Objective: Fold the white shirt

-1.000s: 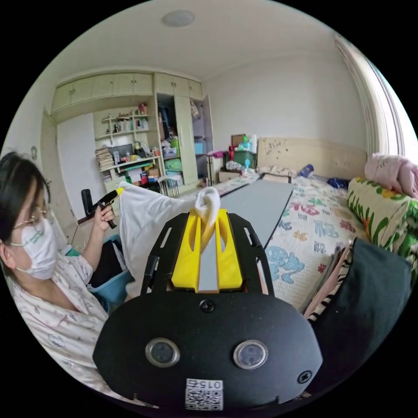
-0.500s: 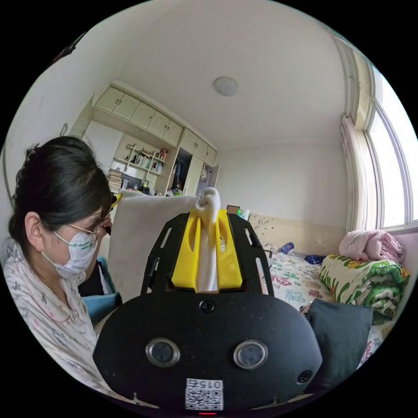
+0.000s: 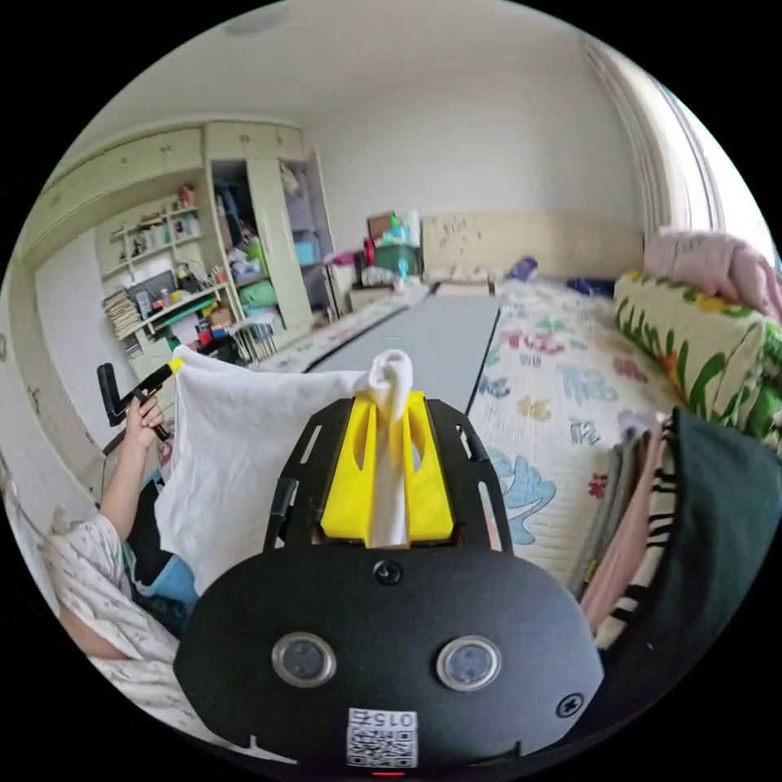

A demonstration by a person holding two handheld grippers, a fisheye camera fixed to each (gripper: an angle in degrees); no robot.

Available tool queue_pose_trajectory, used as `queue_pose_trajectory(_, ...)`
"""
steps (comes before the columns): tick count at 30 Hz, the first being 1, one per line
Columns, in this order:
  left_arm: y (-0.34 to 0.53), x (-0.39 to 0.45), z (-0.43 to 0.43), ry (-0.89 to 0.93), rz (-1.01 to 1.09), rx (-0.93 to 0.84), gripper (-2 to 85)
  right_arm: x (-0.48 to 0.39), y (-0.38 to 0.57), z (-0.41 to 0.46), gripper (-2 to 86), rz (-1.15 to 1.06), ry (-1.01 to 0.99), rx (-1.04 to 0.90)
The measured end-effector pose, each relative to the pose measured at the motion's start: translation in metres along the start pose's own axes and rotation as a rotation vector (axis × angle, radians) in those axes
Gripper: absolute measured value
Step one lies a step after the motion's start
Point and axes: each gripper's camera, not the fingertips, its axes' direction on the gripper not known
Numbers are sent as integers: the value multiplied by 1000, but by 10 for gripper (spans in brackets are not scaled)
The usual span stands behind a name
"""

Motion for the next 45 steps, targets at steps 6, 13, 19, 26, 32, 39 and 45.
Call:
queue_pose_trajectory(6, 0, -29, 105, -50, -53, -184, 18, 64, 61, 176, 56, 66, 65, -188)
queue_pose_trajectory(13, 0, -39, 123, -89, -81, -175, 52, 53, 136, 198, 88, -7, 141, -200)
queue_pose_trajectory(19, 11, -31, 75, -324, 68, -152, 83, 20, 255, 137, 81, -67, 289, -172)
queue_pose_trajectory(26, 58, 45, -37, 169, 569, -25, 94, -154, 423, -21, 76, -520, -98, 13)
queue_pose_trajectory(32, 102, 93, -59, 434, 810, -26, 103, -343, 587, -68, 83, -992, -245, -46)
queue_pose_trajectory(39, 122, 97, 12, 425, 893, -346, 96, -438, 689, 4, 101, -1097, -154, -310)
queue_pose_trajectory(45, 120, 81, 5, 406, 872, -298, 90, -450, 718, 6, 77, -1037, -105, -246)
